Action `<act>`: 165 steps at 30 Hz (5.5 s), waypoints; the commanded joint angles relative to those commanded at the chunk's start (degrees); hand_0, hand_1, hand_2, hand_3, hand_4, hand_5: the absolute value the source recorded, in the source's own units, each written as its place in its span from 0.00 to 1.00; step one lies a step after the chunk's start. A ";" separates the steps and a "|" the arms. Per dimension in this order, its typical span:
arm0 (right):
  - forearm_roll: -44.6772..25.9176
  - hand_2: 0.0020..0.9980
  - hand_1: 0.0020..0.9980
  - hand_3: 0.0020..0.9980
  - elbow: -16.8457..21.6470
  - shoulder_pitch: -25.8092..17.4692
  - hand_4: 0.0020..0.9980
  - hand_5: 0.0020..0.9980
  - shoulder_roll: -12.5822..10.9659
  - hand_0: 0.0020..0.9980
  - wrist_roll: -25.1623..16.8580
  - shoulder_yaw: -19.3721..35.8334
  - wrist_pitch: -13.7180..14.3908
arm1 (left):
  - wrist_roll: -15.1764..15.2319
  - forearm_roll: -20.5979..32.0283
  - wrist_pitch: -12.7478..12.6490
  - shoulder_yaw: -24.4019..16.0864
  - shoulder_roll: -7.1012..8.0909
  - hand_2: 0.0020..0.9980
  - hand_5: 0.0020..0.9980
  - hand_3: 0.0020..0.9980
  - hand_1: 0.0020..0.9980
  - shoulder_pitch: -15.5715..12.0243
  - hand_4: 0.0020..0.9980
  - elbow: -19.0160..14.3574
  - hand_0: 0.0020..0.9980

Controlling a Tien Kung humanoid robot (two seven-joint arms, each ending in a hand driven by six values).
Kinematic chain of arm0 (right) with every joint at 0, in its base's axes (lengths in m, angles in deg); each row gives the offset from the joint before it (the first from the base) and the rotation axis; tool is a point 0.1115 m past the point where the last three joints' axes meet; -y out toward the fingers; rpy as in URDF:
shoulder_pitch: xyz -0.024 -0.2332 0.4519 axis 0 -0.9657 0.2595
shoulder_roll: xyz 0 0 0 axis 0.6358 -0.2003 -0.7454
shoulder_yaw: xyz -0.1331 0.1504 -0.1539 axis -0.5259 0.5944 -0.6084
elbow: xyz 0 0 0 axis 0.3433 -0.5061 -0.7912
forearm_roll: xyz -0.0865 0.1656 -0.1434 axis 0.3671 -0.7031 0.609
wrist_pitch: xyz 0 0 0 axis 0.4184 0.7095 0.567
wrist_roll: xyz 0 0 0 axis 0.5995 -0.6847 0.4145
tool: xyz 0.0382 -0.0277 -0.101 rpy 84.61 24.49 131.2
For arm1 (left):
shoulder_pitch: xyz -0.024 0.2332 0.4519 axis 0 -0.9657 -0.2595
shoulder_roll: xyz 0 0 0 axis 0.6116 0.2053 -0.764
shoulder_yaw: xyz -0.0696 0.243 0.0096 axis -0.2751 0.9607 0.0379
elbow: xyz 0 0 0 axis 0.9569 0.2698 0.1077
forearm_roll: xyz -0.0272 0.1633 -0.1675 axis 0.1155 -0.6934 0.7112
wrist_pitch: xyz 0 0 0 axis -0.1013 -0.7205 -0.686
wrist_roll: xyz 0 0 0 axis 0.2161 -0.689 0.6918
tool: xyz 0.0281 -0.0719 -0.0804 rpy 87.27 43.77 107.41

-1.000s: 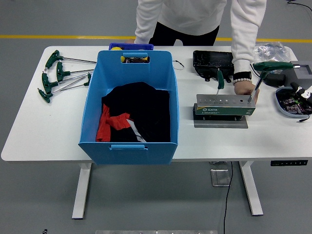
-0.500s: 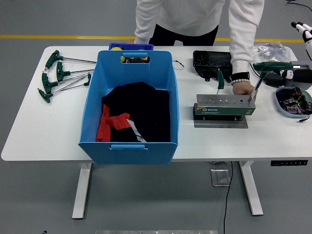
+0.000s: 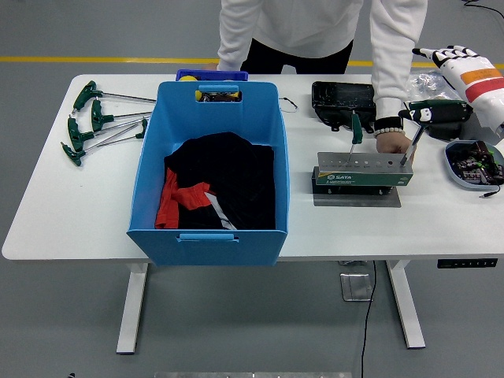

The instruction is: Lift tool from toolbox,place it in box,lift tool from toolbox,place it in box

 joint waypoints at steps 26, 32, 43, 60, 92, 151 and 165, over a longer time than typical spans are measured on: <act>-2.09 0.47 0.46 0.57 -15.42 6.63 1.00 0.67 3.16 0.64 -1.03 -6.96 -7.50 | 0.53 1.31 -0.37 0.87 0.12 0.84 0.67 0.77 0.81 0.74 0.76 -0.06 0.76; -3.36 0.40 0.39 0.47 -16.05 6.50 1.00 0.67 3.36 0.60 -0.48 -7.32 -7.59 | 0.46 1.13 -0.45 0.81 0.11 0.84 0.67 0.77 0.81 0.76 0.76 -0.05 0.76; -6.46 0.26 0.26 0.31 -17.86 7.19 1.00 0.70 4.15 0.47 -0.47 -10.07 -5.36 | 0.34 0.81 -0.60 0.83 0.13 0.84 0.67 0.76 0.80 1.18 0.76 -0.10 0.75; -7.88 0.21 0.20 0.22 -22.22 8.29 1.00 0.73 5.92 0.31 0.12 -12.03 -4.28 | 0.68 1.13 -1.10 1.04 0.26 0.83 0.66 0.75 0.80 2.23 0.76 -0.15 0.75; -12.22 0.00 0.00 0.00 -25.52 7.31 1.00 0.76 8.49 0.08 -0.01 -13.30 5.51 | -0.27 -1.94 -1.55 -0.70 0.25 0.83 0.65 0.73 0.79 2.07 0.75 -0.03 0.75; -4.54 0.00 0.00 0.00 8.97 8.65 0.73 0.56 -3.48 0.07 1.83 -0.62 5.08 | 0.22 0.01 -1.20 0.05 0.43 0.82 0.65 0.74 0.78 0.20 0.75 0.38 0.74; -2.17 0.00 0.00 0.00 25.36 12.47 0.70 0.54 0.95 0.06 3.18 -10.03 6.37 | 0.10 -0.48 -1.29 -0.29 0.43 0.81 0.65 0.73 0.78 0.25 0.75 0.36 0.74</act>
